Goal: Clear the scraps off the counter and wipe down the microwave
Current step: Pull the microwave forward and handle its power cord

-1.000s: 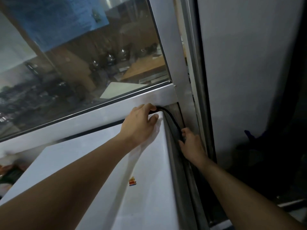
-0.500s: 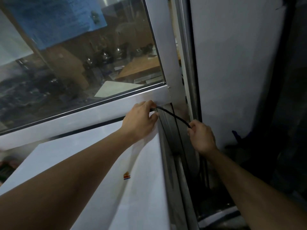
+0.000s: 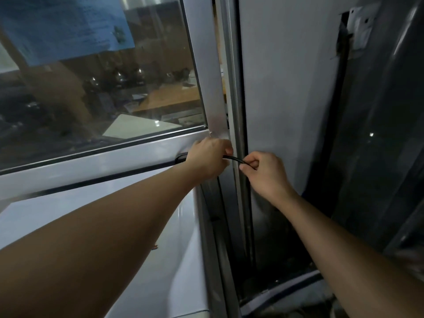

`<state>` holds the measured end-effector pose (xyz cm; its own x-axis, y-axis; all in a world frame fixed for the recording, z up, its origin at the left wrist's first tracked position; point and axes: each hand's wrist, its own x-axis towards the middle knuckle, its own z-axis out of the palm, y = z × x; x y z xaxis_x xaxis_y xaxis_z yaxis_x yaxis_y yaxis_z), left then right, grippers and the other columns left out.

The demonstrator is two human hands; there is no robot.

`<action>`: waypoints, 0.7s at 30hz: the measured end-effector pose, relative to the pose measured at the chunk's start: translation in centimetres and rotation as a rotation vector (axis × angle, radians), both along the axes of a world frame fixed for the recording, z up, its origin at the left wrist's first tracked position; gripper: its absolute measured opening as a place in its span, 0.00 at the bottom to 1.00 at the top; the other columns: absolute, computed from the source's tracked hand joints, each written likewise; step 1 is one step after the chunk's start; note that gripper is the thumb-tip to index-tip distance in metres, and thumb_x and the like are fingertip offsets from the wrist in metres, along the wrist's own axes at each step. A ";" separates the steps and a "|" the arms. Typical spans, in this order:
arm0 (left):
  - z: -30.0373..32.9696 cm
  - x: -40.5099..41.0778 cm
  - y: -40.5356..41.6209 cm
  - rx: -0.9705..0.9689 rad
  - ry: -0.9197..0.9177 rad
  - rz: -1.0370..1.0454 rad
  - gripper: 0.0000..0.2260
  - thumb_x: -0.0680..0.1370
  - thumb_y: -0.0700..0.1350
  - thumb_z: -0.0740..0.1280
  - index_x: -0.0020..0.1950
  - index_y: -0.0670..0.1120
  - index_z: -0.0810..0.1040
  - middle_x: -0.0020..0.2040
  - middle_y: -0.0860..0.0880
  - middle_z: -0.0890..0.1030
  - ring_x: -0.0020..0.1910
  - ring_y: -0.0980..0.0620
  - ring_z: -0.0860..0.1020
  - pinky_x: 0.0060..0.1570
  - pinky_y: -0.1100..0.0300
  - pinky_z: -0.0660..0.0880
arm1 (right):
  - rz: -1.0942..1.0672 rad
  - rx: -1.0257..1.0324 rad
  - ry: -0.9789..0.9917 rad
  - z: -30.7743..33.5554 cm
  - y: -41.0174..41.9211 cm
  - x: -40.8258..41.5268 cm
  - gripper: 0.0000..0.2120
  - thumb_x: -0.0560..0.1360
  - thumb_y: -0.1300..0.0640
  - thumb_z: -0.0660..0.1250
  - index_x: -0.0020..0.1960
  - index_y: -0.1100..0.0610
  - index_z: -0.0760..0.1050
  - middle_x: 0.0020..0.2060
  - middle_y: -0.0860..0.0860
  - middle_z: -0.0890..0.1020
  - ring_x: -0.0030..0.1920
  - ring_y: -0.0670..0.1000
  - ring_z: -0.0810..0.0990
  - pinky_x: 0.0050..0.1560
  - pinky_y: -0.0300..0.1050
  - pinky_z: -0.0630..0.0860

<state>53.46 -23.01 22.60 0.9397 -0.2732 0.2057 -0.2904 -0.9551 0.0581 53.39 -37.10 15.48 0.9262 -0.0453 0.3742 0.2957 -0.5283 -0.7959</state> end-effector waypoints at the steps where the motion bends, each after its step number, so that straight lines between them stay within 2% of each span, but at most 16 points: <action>1: 0.0 0.0 -0.2 -0.013 0.001 -0.011 0.08 0.76 0.44 0.66 0.55 0.50 0.78 0.54 0.48 0.80 0.57 0.46 0.76 0.55 0.52 0.74 | 0.004 0.001 0.002 0.2 0.0 -0.2 0.05 0.73 0.58 0.69 0.49 0.55 0.80 0.38 0.45 0.79 0.39 0.44 0.78 0.40 0.34 0.70; 3: 0.2 -0.1 -0.3 -0.044 -0.008 -0.019 0.06 0.76 0.43 0.65 0.50 0.49 0.79 0.51 0.48 0.81 0.54 0.46 0.77 0.51 0.52 0.76 | 0.012 0.004 0.000 0.5 -0.1 -0.5 0.06 0.73 0.58 0.69 0.50 0.56 0.80 0.38 0.45 0.79 0.39 0.44 0.77 0.39 0.32 0.70; 6: 0.4 -0.2 -0.1 -0.058 -0.017 -0.020 0.05 0.76 0.43 0.65 0.49 0.49 0.79 0.50 0.48 0.81 0.52 0.47 0.78 0.50 0.51 0.77 | 0.042 -0.003 -0.006 0.4 0.0 -1.0 0.07 0.74 0.59 0.68 0.52 0.56 0.78 0.41 0.45 0.79 0.42 0.43 0.77 0.39 0.28 0.69; 10: 1.1 -0.4 1.0 -0.115 -0.057 -0.017 0.04 0.76 0.43 0.65 0.48 0.49 0.78 0.49 0.48 0.81 0.50 0.48 0.78 0.47 0.53 0.77 | 0.037 -0.019 0.066 -1.2 -0.6 -1.3 0.11 0.73 0.57 0.70 0.54 0.54 0.75 0.44 0.45 0.77 0.45 0.45 0.76 0.39 0.32 0.69; 13: 2.0 -0.6 1.9 -0.199 -0.057 -0.001 0.02 0.77 0.44 0.65 0.47 0.50 0.77 0.47 0.49 0.80 0.48 0.48 0.78 0.49 0.50 0.78 | 0.010 -0.044 0.174 -3.5 -2.0 -1.4 0.13 0.73 0.54 0.70 0.55 0.55 0.73 0.45 0.48 0.76 0.46 0.49 0.76 0.39 0.39 0.69; 16: 2.7 -0.8 2.4 -0.299 -0.092 0.010 0.03 0.77 0.42 0.65 0.47 0.48 0.78 0.45 0.49 0.81 0.46 0.50 0.79 0.48 0.53 0.78 | 0.036 -0.021 0.227 -4.9 -2.6 -1.9 0.06 0.76 0.55 0.65 0.45 0.58 0.75 0.38 0.54 0.78 0.41 0.55 0.77 0.42 0.52 0.74; 18: 3.0 -1.0 2.8 -0.350 -0.105 0.021 0.03 0.77 0.41 0.65 0.48 0.46 0.79 0.46 0.48 0.81 0.45 0.51 0.79 0.47 0.56 0.77 | 0.052 0.002 0.236 -5.1 -2.4 -2.1 0.09 0.77 0.57 0.63 0.38 0.58 0.75 0.34 0.55 0.79 0.39 0.57 0.79 0.43 0.53 0.76; 19: 3.1 -1.1 2.9 -0.373 -0.108 0.029 0.03 0.77 0.41 0.65 0.49 0.45 0.79 0.46 0.48 0.81 0.45 0.50 0.78 0.46 0.57 0.77 | 0.053 0.030 0.230 -4.9 -2.3 -2.1 0.11 0.77 0.58 0.62 0.37 0.57 0.75 0.34 0.54 0.80 0.39 0.55 0.80 0.42 0.51 0.76; 21: 3.4 -1.3 3.1 -0.417 -0.124 0.050 0.04 0.77 0.40 0.65 0.50 0.44 0.79 0.46 0.48 0.80 0.45 0.50 0.78 0.45 0.59 0.75 | 0.029 0.112 0.192 -4.0 -2.1 -2.2 0.13 0.78 0.60 0.61 0.35 0.53 0.74 0.34 0.51 0.81 0.38 0.50 0.81 0.37 0.35 0.74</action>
<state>52.14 -19.89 26.03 0.9108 -0.0975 0.4012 -0.2735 -0.8703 0.4095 51.21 -39.22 11.44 0.9816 -0.0491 0.1847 0.1466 -0.4267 -0.8924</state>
